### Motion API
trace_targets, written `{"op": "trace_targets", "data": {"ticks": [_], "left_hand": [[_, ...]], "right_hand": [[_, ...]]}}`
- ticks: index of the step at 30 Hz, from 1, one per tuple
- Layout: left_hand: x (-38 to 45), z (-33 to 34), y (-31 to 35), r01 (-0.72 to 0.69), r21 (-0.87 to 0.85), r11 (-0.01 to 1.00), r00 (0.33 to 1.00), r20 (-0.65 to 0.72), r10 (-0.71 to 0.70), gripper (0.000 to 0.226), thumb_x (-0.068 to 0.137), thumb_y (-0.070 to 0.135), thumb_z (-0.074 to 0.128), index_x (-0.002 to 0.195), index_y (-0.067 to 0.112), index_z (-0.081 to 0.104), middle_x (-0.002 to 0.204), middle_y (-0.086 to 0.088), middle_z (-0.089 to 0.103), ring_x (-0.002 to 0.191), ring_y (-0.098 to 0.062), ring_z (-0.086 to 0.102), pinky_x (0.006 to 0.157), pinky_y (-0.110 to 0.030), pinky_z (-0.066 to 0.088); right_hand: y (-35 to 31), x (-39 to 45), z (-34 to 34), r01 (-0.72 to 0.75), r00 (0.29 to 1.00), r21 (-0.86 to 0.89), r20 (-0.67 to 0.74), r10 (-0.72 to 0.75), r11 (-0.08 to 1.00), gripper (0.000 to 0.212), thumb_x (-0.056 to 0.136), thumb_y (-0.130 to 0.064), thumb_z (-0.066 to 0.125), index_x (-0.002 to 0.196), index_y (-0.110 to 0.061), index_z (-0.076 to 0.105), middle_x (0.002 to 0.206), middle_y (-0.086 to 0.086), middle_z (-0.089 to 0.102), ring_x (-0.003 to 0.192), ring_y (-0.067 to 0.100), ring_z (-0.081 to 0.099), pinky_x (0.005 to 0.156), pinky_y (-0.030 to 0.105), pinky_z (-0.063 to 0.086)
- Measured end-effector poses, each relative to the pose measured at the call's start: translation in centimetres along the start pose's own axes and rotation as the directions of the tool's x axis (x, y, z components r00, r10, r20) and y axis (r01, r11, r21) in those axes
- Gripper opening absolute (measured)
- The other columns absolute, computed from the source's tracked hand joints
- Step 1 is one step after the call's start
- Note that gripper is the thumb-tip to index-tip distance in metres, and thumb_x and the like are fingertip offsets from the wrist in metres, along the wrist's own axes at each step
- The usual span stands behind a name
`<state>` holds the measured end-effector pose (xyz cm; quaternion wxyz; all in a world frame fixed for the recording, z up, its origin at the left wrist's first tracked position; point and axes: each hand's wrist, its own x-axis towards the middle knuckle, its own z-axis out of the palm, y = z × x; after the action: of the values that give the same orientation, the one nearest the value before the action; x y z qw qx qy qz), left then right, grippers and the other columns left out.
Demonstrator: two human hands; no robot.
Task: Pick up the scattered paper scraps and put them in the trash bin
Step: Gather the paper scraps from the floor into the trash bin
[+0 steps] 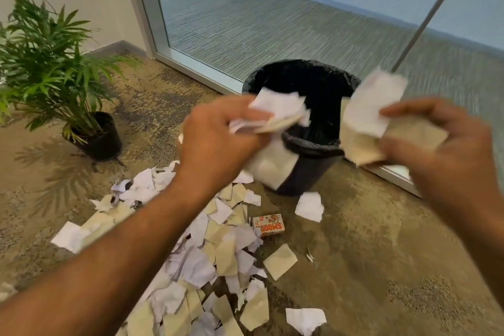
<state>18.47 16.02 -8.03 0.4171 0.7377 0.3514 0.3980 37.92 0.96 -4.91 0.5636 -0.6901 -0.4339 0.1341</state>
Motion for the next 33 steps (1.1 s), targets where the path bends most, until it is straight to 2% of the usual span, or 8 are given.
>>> {"op": "trace_targets", "data": {"ticks": [6,9,13,16,20,24,28,33], "left_hand": [[8.3,6.3,1.9,0.066,-0.054,0.996,0.994,-0.087,-0.070,0.020,0.072,0.024,0.083,0.091,0.024,0.080,0.089,0.010,0.075,0.089,-0.008,0.069,0.082,-0.030,0.057],[9.5,8.5,0.7,0.193,-0.026,0.981,0.981,0.025,-0.192,0.022,0.073,0.021,0.084,0.093,0.024,0.077,0.093,0.005,0.073,0.091,-0.012,0.068,0.087,-0.032,0.057],[8.7,8.4,-1.1,0.272,-0.115,0.955,0.932,0.279,-0.232,0.060,0.072,0.013,0.080,0.128,0.026,0.064,0.152,0.003,0.044,0.121,-0.012,0.054,0.101,-0.045,0.050],[7.5,7.1,-2.2,0.115,-0.176,0.978,0.978,0.190,-0.081,0.055,0.075,0.013,0.076,0.127,0.027,0.065,0.147,0.008,0.050,0.126,-0.009,0.052,0.101,-0.045,0.051],[3.7,4.9,-5.5,-0.030,-0.005,1.000,0.995,-0.091,0.030,0.018,0.082,0.020,0.073,0.099,0.023,0.070,0.095,0.012,0.068,0.090,-0.009,0.065,0.080,-0.042,0.059],[-2.1,3.8,-12.6,-0.028,0.538,0.842,0.930,0.323,-0.175,0.057,0.080,0.047,0.073,0.131,0.033,0.051,0.128,0.002,0.056,0.121,-0.019,0.050,0.096,-0.043,0.050],[-7.9,5.5,-17.2,-0.224,0.796,0.562,0.671,0.544,-0.504,0.119,0.071,0.057,0.079,0.146,0.056,-0.014,0.165,-0.002,-0.009,0.150,-0.036,0.002,0.107,-0.062,0.039],[-11.5,9.6,-20.0,-0.187,0.862,0.472,0.616,0.477,-0.627,0.110,0.079,0.053,0.073,0.146,0.056,-0.014,0.163,-0.005,-0.024,0.150,-0.040,-0.008,0.108,-0.069,0.031]], "right_hand": [[0.9,11.2,1.2,-0.082,0.997,-0.102,-0.023,0.080,0.991,0.045,0.072,0.014,0.065,0.084,-0.029,0.069,0.125,0.011,0.054,0.077,0.029,0.070,0.054,0.036,0.061],[3.3,14.5,2.5,-0.167,0.963,-0.395,0.129,0.235,0.903,0.050,0.078,0.007,0.069,0.113,-0.028,0.065,0.130,0.010,0.053,0.075,0.029,0.069,0.054,0.042,0.061],[5.5,14.8,3.1,-0.123,0.901,-0.551,0.287,0.326,0.826,0.080,0.081,-0.004,0.071,0.146,-0.035,0.035,0.144,0.010,0.043,0.113,0.035,0.056,0.072,0.046,0.060],[5.9,12.2,2.9,0.094,0.987,-0.592,0.162,0.004,0.801,0.060,0.081,-0.012,0.068,0.138,-0.024,0.049,0.131,0.006,0.059,0.114,0.026,0.058,0.090,0.031,0.049],[8.5,4.7,2.3,0.359,0.915,-0.507,0.028,-0.402,0.783,0.009,0.082,-0.020,0.069,0.089,-0.015,0.067,0.083,0.000,0.066,0.072,0.018,0.061,0.065,0.035,0.052],[16.9,-3.1,3.2,0.088,0.978,-0.688,0.199,0.071,0.720,0.044,0.080,-0.058,0.064,0.107,-0.023,0.063,0.104,0.003,0.065,0.095,0.023,0.060,0.076,0.032,0.048],[23.8,-9.4,5.1,-0.187,0.646,-0.872,0.237,0.725,0.452,0.127,0.049,-0.102,0.039,0.153,-0.037,0.007,0.163,0.011,-0.004,0.148,0.039,0.005,0.115,0.056,0.023],[25.8,-14.1,11.0,-0.150,0.641,-0.888,0.248,0.726,0.436,0.118,0.053,-0.093,0.051,0.149,-0.041,0.006,0.162,0.010,-0.005,0.145,0.043,0.008,0.112,0.062,0.020]]}}
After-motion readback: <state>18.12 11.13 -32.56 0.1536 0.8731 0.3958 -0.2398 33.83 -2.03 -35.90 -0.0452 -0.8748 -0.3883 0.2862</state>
